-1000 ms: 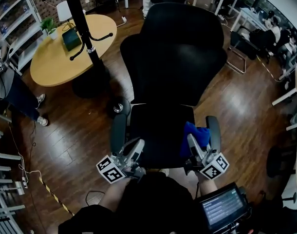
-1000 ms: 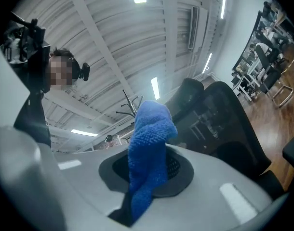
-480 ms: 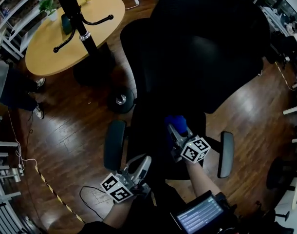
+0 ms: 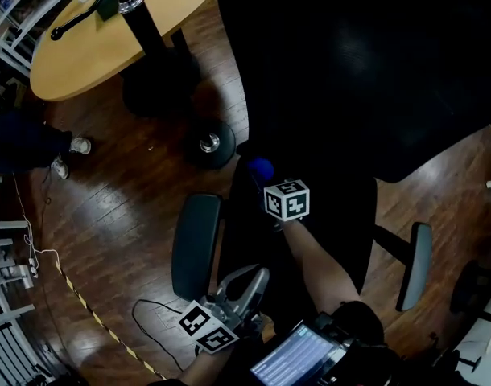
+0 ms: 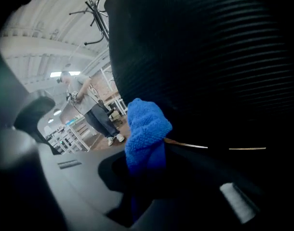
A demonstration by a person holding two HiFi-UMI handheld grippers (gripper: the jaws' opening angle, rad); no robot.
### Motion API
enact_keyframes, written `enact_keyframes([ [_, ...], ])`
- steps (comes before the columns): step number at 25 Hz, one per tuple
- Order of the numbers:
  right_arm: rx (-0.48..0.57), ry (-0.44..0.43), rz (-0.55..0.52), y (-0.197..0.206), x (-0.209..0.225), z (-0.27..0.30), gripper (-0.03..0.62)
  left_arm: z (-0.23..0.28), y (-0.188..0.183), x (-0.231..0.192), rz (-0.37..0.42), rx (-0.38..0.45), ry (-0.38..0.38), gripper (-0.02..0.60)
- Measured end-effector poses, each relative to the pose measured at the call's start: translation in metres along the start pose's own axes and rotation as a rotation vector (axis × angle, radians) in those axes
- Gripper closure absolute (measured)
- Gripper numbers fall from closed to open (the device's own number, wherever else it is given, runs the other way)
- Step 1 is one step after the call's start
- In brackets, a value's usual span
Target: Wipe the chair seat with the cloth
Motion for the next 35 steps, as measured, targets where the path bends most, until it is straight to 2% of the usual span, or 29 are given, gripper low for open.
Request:
enact_keyframes([
  [5, -0.059, 0.060, -0.063, 0.018, -0.001, 0.019, 0.546, -0.002, -0.002, -0.004, -0.014, 0.001, 0.009, 0.588],
  [10, -0.085, 0.101, -0.082, 0.017, 0.002, 0.021, 0.548, 0.000, -0.003, -0.006, -0.019, -0.002, 0.010, 0.588],
  [13, -0.103, 0.156, -0.090, 0.016, 0.018, 0.009, 0.548, 0.000, -0.002, -0.005, -0.012, -0.014, 0.000, 0.588],
  [19, -0.141, 0.345, -0.085, 0.024, 0.093, -0.062, 0.548, 0.011, 0.003, -0.007, -0.012, -0.026, -0.005, 0.588],
  [23, -0.149, 0.486, -0.059, 0.026, 0.150, -0.128, 0.548, 0.027, 0.010, -0.009, 0.013, -0.066, 0.009, 0.588],
  [27, -0.184, 0.610, -0.017, 0.027, 0.184, -0.191, 0.548, 0.047, 0.020, -0.012, 0.034, -0.109, 0.029, 0.588],
  [31, -0.173, 0.689, 0.010, 0.031, 0.208, -0.228, 0.548, 0.058, 0.025, -0.017, 0.039, -0.141, 0.037, 0.588],
  [35, -0.167, 0.705, 0.015, 0.031, 0.211, -0.240, 0.548, 0.060, 0.027, -0.020, 0.037, -0.153, 0.033, 0.588],
])
Point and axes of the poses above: the fingertips, and each gripper's own axes: z forward along the fingers, x to its right, y out of its underside, the point moved 7 cm from there along -z, backward along the fingers, and after that the axes turned 6 degrees about x, right-handed, at the moved point
